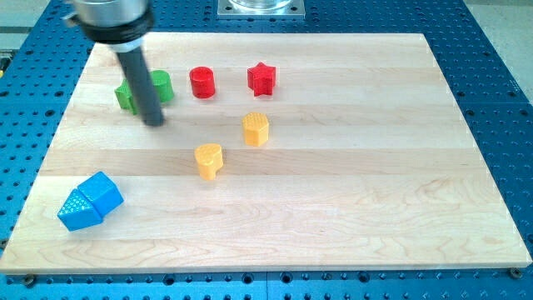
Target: Move the red circle towards the top right corner
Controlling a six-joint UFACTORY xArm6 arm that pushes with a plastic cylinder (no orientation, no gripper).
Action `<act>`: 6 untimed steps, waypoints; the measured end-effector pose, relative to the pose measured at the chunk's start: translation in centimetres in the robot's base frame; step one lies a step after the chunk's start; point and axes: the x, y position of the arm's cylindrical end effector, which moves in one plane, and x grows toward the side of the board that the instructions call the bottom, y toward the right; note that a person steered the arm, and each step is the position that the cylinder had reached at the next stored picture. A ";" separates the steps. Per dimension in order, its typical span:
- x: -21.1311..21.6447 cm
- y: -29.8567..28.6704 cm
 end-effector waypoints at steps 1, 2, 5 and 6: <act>-3.1 1.6; -5.7 1.8; -8.6 17.6; -7.1 14.3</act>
